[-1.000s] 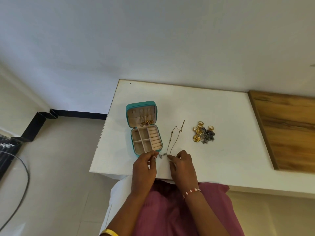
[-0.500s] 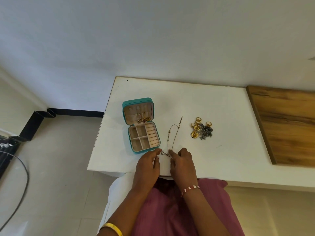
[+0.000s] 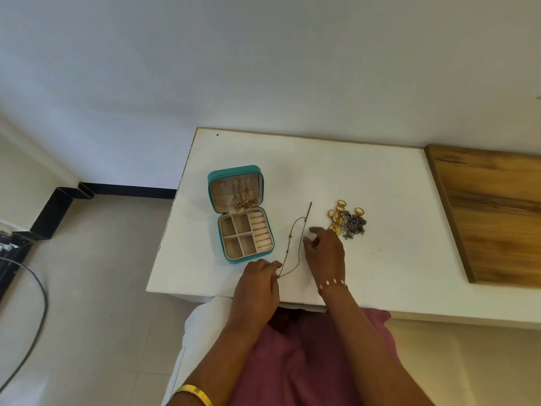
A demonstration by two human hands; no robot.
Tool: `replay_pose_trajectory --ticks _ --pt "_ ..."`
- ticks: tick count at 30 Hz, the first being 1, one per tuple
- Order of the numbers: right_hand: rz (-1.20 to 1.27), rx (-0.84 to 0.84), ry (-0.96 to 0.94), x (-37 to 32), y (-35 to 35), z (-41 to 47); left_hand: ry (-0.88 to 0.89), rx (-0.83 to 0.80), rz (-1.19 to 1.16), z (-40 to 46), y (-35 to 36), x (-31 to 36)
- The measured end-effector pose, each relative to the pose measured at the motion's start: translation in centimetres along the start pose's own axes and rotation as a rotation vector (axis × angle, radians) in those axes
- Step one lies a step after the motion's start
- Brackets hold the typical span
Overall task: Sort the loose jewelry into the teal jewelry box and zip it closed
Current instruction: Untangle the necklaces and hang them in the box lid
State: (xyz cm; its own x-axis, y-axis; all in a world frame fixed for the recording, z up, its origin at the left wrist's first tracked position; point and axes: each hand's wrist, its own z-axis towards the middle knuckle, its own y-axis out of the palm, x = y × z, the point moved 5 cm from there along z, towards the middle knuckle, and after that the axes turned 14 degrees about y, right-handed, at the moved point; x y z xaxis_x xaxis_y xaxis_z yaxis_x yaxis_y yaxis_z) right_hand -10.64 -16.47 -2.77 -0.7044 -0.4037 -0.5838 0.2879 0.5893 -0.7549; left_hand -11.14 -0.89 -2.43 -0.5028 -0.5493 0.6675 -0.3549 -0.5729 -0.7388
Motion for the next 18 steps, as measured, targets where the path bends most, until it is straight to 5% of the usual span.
replay_pose_trajectory --ticks 9,18 --pt "-0.283 0.042 -0.122 -1.0 1.4 0.7 -0.072 0.030 0.059 0.1 -0.5 -0.3" --pt "-0.082 0.046 0.009 2.7 -0.9 -1.0 -0.059 0.013 0.097 0.0 -0.5 -0.2"
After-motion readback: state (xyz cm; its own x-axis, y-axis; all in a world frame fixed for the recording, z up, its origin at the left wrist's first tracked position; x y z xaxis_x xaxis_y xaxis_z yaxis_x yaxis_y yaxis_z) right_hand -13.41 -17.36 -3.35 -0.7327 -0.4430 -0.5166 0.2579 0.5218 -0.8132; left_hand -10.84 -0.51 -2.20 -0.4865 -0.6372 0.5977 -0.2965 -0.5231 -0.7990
